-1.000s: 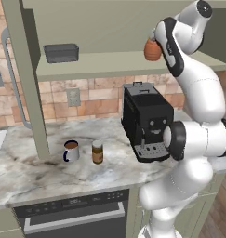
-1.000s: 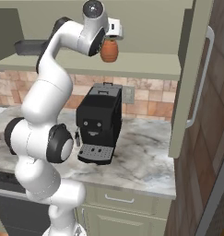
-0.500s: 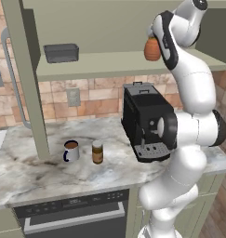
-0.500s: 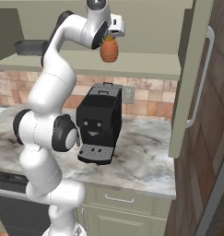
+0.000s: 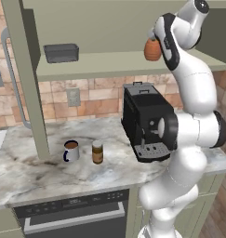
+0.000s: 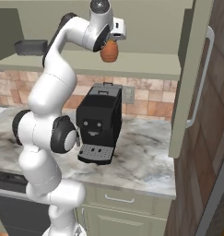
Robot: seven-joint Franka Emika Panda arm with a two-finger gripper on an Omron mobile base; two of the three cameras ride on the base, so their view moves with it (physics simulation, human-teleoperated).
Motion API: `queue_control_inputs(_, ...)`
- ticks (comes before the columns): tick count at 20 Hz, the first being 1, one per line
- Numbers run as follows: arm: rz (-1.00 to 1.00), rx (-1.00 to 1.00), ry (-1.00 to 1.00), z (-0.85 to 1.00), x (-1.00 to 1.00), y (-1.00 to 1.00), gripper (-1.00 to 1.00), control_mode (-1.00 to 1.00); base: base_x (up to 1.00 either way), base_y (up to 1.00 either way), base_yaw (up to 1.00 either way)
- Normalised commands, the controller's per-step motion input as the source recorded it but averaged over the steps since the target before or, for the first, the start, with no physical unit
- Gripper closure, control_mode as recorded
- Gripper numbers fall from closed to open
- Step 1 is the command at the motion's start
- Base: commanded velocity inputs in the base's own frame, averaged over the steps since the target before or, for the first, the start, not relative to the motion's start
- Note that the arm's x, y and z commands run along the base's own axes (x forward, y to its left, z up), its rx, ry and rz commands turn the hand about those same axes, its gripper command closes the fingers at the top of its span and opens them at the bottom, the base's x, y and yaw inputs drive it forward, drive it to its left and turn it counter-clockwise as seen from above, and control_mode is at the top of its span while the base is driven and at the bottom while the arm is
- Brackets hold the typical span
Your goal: Pick the cinnamon and honey bottle from the cabinet and place them next to the mug.
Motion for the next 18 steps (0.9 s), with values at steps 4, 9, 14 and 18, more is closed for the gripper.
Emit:
queue_control_inputs(4, 0.00, 0.00, -0.04, -0.13, 0.03, 0.00, -1.00, -1.00, 0.00, 0.00, 0.00)
queue_control_inputs(9, 0.00, 0.00, -0.01, -0.01, 0.24, 0.00, -1.00, -1.00, 0.00, 0.00, 0.00)
queue_control_inputs(14, 0.00, 0.00, 0.01, 0.04, 0.30, 0.00, -1.00, -1.00, 0.00, 0.00, 0.00)
queue_control_inputs(18, 0.00, 0.01, 0.07, 0.29, 0.17, -0.01, -1.00, -1.00, 0.00, 0.00, 0.00)
